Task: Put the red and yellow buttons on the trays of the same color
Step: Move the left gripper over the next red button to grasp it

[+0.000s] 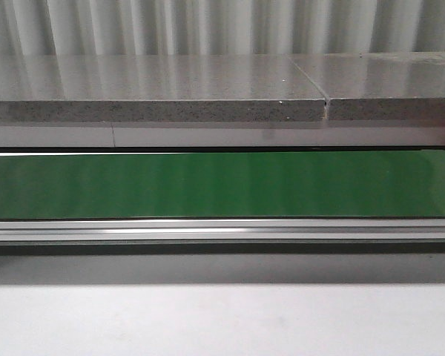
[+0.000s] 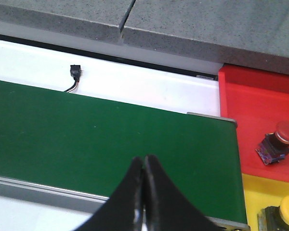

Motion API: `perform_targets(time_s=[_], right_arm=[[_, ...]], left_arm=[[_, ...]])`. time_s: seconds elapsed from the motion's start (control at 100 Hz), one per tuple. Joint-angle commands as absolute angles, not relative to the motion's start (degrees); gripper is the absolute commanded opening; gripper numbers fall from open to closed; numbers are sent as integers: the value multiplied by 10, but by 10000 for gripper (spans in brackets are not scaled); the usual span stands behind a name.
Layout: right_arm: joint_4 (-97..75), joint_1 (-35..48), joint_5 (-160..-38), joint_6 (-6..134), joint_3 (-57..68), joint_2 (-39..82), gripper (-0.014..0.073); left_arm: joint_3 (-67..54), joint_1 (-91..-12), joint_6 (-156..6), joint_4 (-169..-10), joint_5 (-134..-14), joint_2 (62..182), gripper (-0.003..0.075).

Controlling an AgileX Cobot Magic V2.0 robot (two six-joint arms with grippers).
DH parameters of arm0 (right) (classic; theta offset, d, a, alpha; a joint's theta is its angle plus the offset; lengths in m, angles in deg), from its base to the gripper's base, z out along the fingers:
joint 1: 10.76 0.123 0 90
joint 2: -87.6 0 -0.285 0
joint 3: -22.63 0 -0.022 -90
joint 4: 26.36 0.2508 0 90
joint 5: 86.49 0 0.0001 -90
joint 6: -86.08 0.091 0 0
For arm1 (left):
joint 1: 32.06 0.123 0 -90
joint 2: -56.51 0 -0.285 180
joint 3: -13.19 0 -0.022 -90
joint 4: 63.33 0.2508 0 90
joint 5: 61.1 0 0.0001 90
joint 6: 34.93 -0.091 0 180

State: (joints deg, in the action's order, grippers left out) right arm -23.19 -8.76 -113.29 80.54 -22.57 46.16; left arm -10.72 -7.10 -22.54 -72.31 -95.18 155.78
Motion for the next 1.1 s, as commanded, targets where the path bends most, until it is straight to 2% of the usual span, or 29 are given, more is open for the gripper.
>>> perform_targets(time_s=[0.0, 0.43, 0.55, 0.88, 0.97, 1.09], right_arm=[[-235, -86, -1090, 801, -211, 463, -67], [-235, -86, -1090, 801, -211, 463, -67], [-235, -86, -1090, 801, -211, 463, -67], [-235, -86, -1090, 801, -211, 463, -67], [-235, -86, -1090, 801, -211, 463, -67], [-235, -86, -1090, 801, -211, 463, -67]], left_arm=[[-89, -70, -225, -731, -925, 1545, 554], [-88, -70, -225, -739, -915, 1574, 538], [-88, -70, -225, -740, -914, 1574, 440], [-88, -70, -240, -740, -925, 1566, 45], [-88, -70, -240, -740, -933, 1549, -21], [-88, -70, -245, -740, -945, 1513, -20]])
